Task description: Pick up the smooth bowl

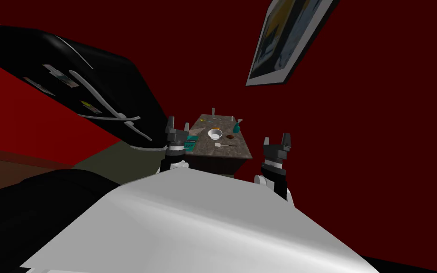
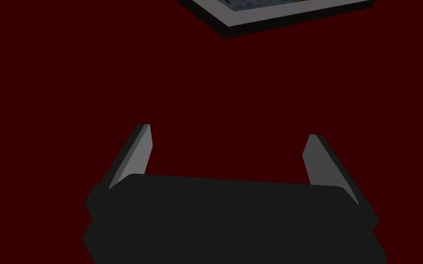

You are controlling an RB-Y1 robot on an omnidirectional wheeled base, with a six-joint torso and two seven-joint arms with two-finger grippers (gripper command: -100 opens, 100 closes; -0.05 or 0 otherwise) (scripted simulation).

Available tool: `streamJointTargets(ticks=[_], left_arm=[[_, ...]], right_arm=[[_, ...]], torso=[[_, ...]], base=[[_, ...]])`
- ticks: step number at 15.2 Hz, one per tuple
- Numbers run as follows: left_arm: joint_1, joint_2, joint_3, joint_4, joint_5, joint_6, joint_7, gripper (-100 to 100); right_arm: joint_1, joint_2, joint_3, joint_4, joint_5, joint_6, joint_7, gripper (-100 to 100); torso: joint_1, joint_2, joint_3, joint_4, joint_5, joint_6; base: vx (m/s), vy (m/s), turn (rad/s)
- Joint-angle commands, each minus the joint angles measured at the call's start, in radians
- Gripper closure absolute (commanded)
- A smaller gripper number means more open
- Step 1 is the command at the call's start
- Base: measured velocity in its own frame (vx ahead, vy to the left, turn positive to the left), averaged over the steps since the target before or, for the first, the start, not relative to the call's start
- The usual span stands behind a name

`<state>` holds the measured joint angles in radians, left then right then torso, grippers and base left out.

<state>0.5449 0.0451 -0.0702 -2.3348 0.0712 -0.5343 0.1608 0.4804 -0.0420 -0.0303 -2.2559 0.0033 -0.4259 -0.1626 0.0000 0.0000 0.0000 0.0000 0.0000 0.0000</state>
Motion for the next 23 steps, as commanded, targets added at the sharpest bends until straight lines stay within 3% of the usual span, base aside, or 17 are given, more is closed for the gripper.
streamJointTargets(ticks=[1, 2, 4, 10, 12, 15, 17, 18, 20, 21, 23], left_arm=[[-0.012, 0.035, 0.012, 0.008, -0.001, 0.038, 0.003, -100], [-0.012, 0.035, 0.012, 0.008, -0.001, 0.038, 0.003, -100], [-0.03, 0.063, 0.029, 0.02, -0.004, 0.087, 0.006, -100], [-0.07, 0.101, 0.068, 0.047, -0.008, 0.197, 0.015, -100], [-0.07, 0.101, 0.068, 0.047, -0.008, 0.218, 0.015, -100], [-0.105, 0.124, 0.101, 0.07, -0.012, 0.297, 0.022, -100], [-0.105, 0.124, 0.101, 0.07, -0.012, 0.323, 0.022, -100], [-0.124, 0.134, 0.12, 0.083, -0.015, 0.356, 0.026, -100], [-0.124, 0.134, 0.12, 0.083, -0.015, 0.382, 0.026, -100], [-0.144, 0.144, 0.139, 0.096, -0.017, 0.413, 0.03, -100], [-0.144, 0.144, 0.139, 0.096, -0.017, 0.444, 0.03, -100]], right_arm=[[0.0, 0.0, 0.0, 0.0, 0.0, 0.0, 0.0, 0], [0.0, 0.0, 0.0, 0.0, 0.0, 0.0, 0.0, 0], [0.0, 0.0, 0.0, 0.0, 0.0, 0.0, 0.0, 0], [0.0, 0.0, 0.0, 0.0, 0.0, 0.0, 0.0, 0], [0.0, 0.0, 0.0, 0.0, 0.0, 0.0, 0.0, 0], [0.0, 0.0, 0.0, 0.0, 0.0, 0.0, 0.0, 0], [0.0, 0.0, 0.0, 0.0, 0.0, 0.0, 0.0, 0], [0.0, 0.0, 0.0, 0.0, 0.0, 0.0, 0.0, 0], [0.0, 0.0, 0.0, 0.0, 0.0, 0.0, 0.0, 0], [0.0, 0.0, 0.0, 0.0, 0.0, 0.0, 0.0, 0], [0.0, 0.0, 0.0, 0.0, 0.0, 0.0, 0.0, 0]], torso=[[0.0, 0.0, 0.0, 0.0, 0.0, 0.0], [0.0, 0.0, 0.0, 0.0, 0.0, 0.0], [0.001, 0.001, 0.0, 0.0, 0.0, 0.0], [0.001, 0.001, 0.001, 0.0, 0.0, 0.0], [0.001, 0.001, 0.001, 0.0, 0.0, 0.0], [0.001, 0.001, 0.0, 0.0, 0.0, 0.0], [0.001, 0.001, 0.001, 0.0, 0.0, 0.0], [0.001, 0.001, 0.001, 0.0, 0.0, 0.0], [0.001, 0.001, 0.001, 0.0, 0.0, 0.0], [0.001, 0.001, 0.0, 0.0, 0.0, 0.0], [0.001, 0.001, 0.0, 0.0, 0.0, 0.0]], base=[[-0.006, 0.003, -0.07], [-0.011, 0.006, -0.106], [-0.017, 0.008, -0.128], [-0.017, 0.011, -0.109], [-0.014, 0.008, -0.08], [-0.016, 0.006, -0.134], [-0.017, 0.013, -0.108], [-0.016, 0.007, -0.119], [-0.014, 0.008, -0.098], [-0.014, 0.006, -0.138], [-0.015, 0.009, -0.109]])
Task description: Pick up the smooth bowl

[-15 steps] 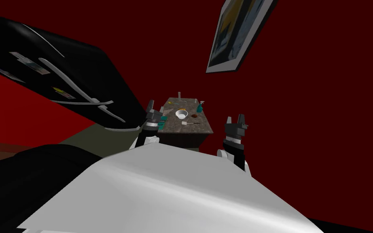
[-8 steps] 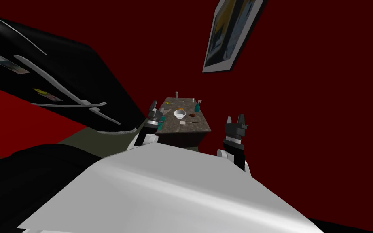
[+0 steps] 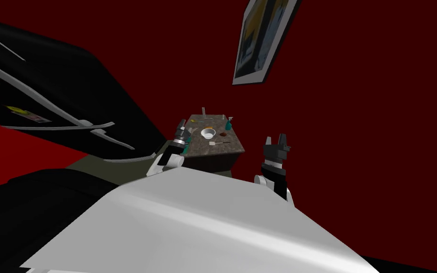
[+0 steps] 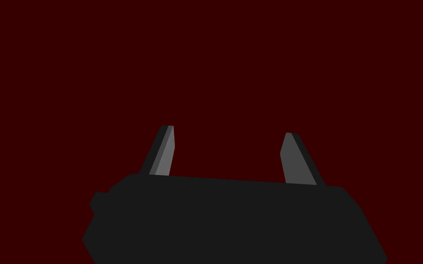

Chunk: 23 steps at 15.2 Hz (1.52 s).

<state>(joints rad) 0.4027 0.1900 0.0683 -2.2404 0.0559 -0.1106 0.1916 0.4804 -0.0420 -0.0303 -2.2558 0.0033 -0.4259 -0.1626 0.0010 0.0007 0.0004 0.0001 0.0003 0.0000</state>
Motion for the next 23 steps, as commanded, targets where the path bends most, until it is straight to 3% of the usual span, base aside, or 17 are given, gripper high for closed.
streamJointTargets(ticks=[1, 4, 5, 7, 8, 11, 12, 15, 16, 18, 19, 22, 23], left_arm=[[-0.024, 0.009, 0.021, 0.016, -0.004, 0.05, 0.004, -100], [-0.024, 0.009, 0.021, 0.016, -0.004, 0.086, 0.004, -100], [-0.046, 0.018, 0.043, 0.03, -0.007, 0.124, 0.008, -100], [-0.046, 0.018, 0.043, 0.03, -0.007, 0.154, 0.008, -100], [-0.069, 0.026, 0.065, 0.046, -0.01, 0.18, 0.013, -100], [-0.069, 0.026, 0.065, 0.046, -0.01, 0.225, 0.013, -100], [-0.093, 0.034, 0.088, 0.061, -0.012, 0.258, 0.018, -100], [-0.093, 0.034, 0.088, 0.061, -0.012, 0.298, 0.018, -100], [-0.118, 0.041, 0.111, 0.077, -0.015, 0.331, 0.023, -100], [-0.118, 0.041, 0.111, 0.077, -0.015, 0.373, 0.023, -100], [-0.143, 0.048, 0.135, 0.094, -0.018, 0.397, 0.029, -100], [-0.143, 0.048, 0.135, 0.094, -0.018, 0.45, 0.029, -100], [-0.169, 0.054, 0.159, 0.11, -0.021, 0.48, 0.034, -100]], right_arm=[[0.0, 0.0, 0.0, 0.0, 0.0, 0.0, 0.0, 0], [0.0, 0.0, 0.0, 0.0, 0.0, 0.0, 0.0, 0], [0.0, 0.0, 0.0, 0.0, 0.0, 0.0, 0.0, 0], [0.0, 0.0, 0.0, 0.0, 0.0, 0.0, 0.0, 0], [0.0, 0.0, 0.0, 0.0, 0.0, 0.0, 0.0, 0], [0.0, 0.0, 0.0, 0.0, 0.0, 0.0, 0.0, 0], [0.0, 0.0, 0.0, 0.0, 0.0, 0.0, 0.0, 0], [0.0, 0.0, 0.0, 0.0, 0.0, 0.0, 0.0, 0], [0.0, 0.0, 0.0, 0.0, 0.0, 0.0, 0.0, 0], [0.0, 0.0, 0.0, 0.0, 0.0, 0.0, 0.0, 0], [0.0, 0.0, 0.0, 0.0, 0.0, 0.0, 0.0, 0], [0.0, 0.0, 0.0, 0.0, 0.0, 0.0, 0.0, 0], [0.0, 0.0, 0.0, 0.0, 0.0, 0.0, 0.0, 0]], torso=[[0.0, 0.0, 0.0, 0.0, 0.0, 0.0], [0.0, 0.0, 0.0, 0.0, 0.0, 0.0], [0.0, 0.0, 0.0, 0.0, 0.0, 0.0], [0.0, 0.0, 0.0, 0.0, 0.0, 0.0], [0.0, 0.0, 0.0, 0.0, 0.0, 0.0], [0.0, 0.0, 0.0, 0.0, 0.0, 0.0], [0.0, 0.0, 0.0, 0.0, 0.0, 0.0], [0.0, 0.0, 0.0, 0.0, 0.0, 0.0], [0.0, 0.0, 0.0, 0.0, 0.0, 0.0], [0.0, 0.0, 0.0, 0.0, 0.0, 0.0], [0.0, 0.0, 0.0, 0.0, 0.0, 0.0], [0.0, 0.0, 0.0, 0.0, 0.0, 0.0], [0.0, 0.0, 0.0, 0.0, 0.0, 0.0]], base=[[-0.017, 0.006, -0.147], [-0.014, 0.008, -0.072], [-0.01, 0.002, -0.114], [-0.012, 0.007, -0.124], [-0.015, 0.006, -0.187], [-0.015, 0.008, -0.075], [-0.011, 0.004, -0.156], [-0.011, 0.007, -0.092], [-0.011, 0.002, -0.159], [-0.014, 0.008, -0.132], [-0.014, 0.005, -0.199], [-0.014, 0.008, -0.076], [-0.014, 0.002, -0.137]])
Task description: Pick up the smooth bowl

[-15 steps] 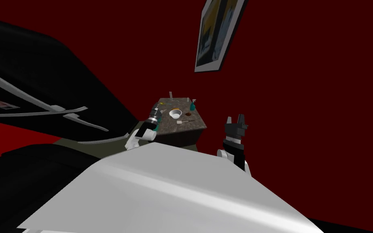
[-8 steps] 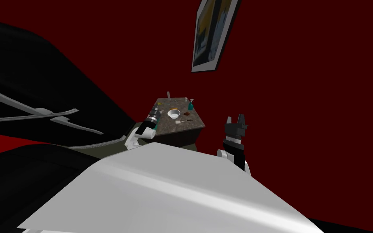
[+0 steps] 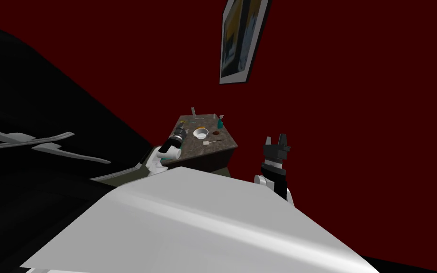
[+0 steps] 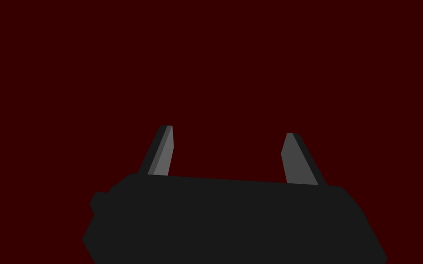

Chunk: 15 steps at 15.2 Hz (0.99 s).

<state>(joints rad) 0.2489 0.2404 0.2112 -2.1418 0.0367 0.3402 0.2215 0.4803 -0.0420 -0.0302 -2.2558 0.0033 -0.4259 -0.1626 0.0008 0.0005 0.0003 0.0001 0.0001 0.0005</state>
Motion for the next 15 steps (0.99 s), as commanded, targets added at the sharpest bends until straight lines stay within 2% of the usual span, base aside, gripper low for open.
streamJointTargets(ticks=[1, 3, 4, 7, 8, 11, 12, 15], left_arm=[[-0.015, 0.004, 0.016, 0.012, -0.002, 0.05, 0.004, -100], [-0.015, 0.004, 0.016, 0.012, -0.002, 0.077, 0.004, -100], [-0.041, 0.01, 0.041, 0.029, -0.005, 0.111, 0.01, -100], [-0.041, 0.01, 0.041, 0.029, -0.005, 0.156, 0.01, -100], [-0.067, 0.016, 0.066, 0.046, -0.008, 0.184, 0.015, -100], [-0.067, 0.016, 0.066, 0.046, -0.008, 0.235, 0.015, -100], [-0.094, 0.021, 0.091, 0.063, -0.011, 0.266, 0.021, -100], [-0.094, 0.021, 0.091, 0.063, -0.011, 0.315, 0.021, -100]], right_arm=[[0.0, 0.0, 0.0, 0.0, 0.0, 0.0, 0.0, 0], [0.0, 0.0, 0.0, 0.0, 0.0, 0.0, 0.0, 0], [0.0, 0.0, 0.0, 0.0, 0.0, 0.0, 0.0, 0], [0.0, 0.0, 0.0, 0.0, 0.0, 0.0, 0.0, 0], [0.0, 0.0, 0.0, 0.0, 0.0, 0.0, 0.0, 0], [0.0, 0.0, 0.0, 0.0, 0.0, 0.0, 0.0, 0], [0.0, 0.0, 0.0, 0.0, 0.0, 0.0, 0.0, 0], [0.0, 0.0, 0.0, 0.0, 0.0, 0.0, 0.0, 0]], torso=[[0.0, 0.0, 0.0, 0.0, 0.0, 0.0], [0.0, 0.0, 0.0, 0.0, 0.0, 0.0], [0.0, 0.0, 0.0, 0.0, 0.0, -0.001], [0.0, 0.0, 0.0, 0.0, 0.0, -0.001], [0.0, 0.0, 0.0, 0.0, 0.0, -0.001], [0.0, 0.0, 0.0, 0.0, 0.0, -0.001], [0.0, 0.0, 0.0, 0.0, 0.0, -0.001], [0.0, 0.0, 0.0, 0.0, 0.0, -0.001]], base=[[-0.015, 0.005, -0.206], [-0.009, 0.008, -0.058], [-0.009, 0.003, -0.174], [-0.011, 0.007, -0.089], [-0.012, 0.0, -0.164], [-0.011, 0.008, -0.097], [-0.008, 0.001, -0.161], [-0.009, 0.007, -0.095]])
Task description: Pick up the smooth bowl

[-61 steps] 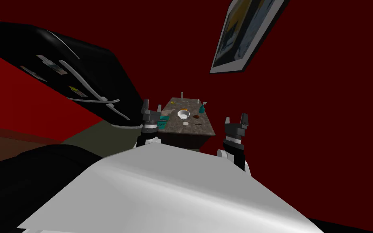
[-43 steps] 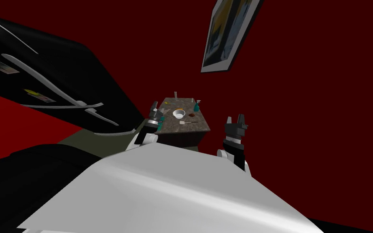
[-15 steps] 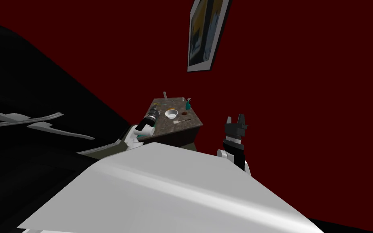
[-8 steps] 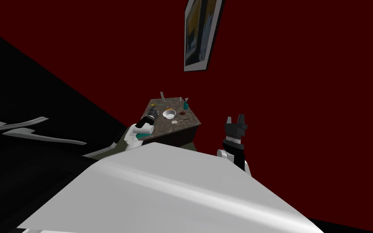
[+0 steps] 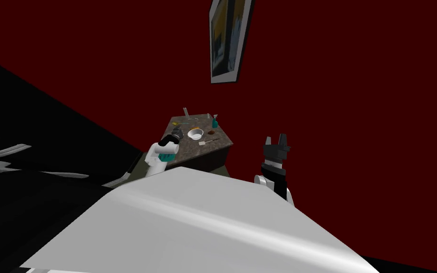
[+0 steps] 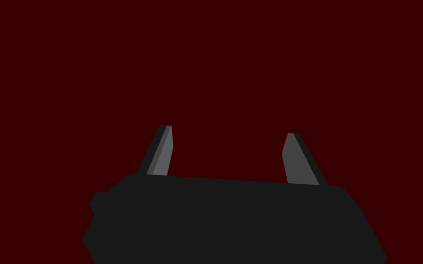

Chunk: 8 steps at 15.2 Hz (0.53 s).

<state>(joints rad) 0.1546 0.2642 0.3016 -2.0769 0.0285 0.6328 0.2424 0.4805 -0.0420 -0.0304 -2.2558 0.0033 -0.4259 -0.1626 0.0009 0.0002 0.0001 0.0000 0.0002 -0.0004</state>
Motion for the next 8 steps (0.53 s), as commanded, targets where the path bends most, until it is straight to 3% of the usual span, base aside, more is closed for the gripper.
streamJointTargets(ticks=[1, 4, 5, 8], left_arm=[[-0.026, 0.002, 0.025, 0.015, -0.006, 0.05, 0.005, -100], [-0.026, 0.002, 0.025, 0.015, -0.006, 0.102, 0.005, -100], [-0.053, 0.006, 0.05, 0.031, -0.009, 0.131, 0.011, -100], [-0.053, 0.006, 0.05, 0.031, -0.009, 0.181, 0.011, -100]], right_arm=[[0.0, 0.0, 0.0, 0.0, 0.0, 0.0, 0.0, 0], [0.0, 0.0, 0.0, 0.0, 0.0, 0.0, 0.0, 0], [0.0, 0.0, 0.0, 0.0, 0.0, 0.0, 0.0, 0], [0.0, 0.0, 0.0, 0.0, 0.0, 0.0, 0.0, 0]], torso=[[0.0, 0.0, 0.0, 0.0, 0.0, 0.0], [0.0, 0.0, 0.0, 0.0, 0.0, 0.0], [0.0, 0.0, 0.0, 0.0, 0.0, 0.0], [0.0, 0.0, 0.0, 0.0, 0.0, 0.0]], base=[[-0.01, 0.0, -0.149], [-0.01, 0.006, -0.103], [-0.008, 0.002, -0.162], [-0.008, 0.007, -0.094]])
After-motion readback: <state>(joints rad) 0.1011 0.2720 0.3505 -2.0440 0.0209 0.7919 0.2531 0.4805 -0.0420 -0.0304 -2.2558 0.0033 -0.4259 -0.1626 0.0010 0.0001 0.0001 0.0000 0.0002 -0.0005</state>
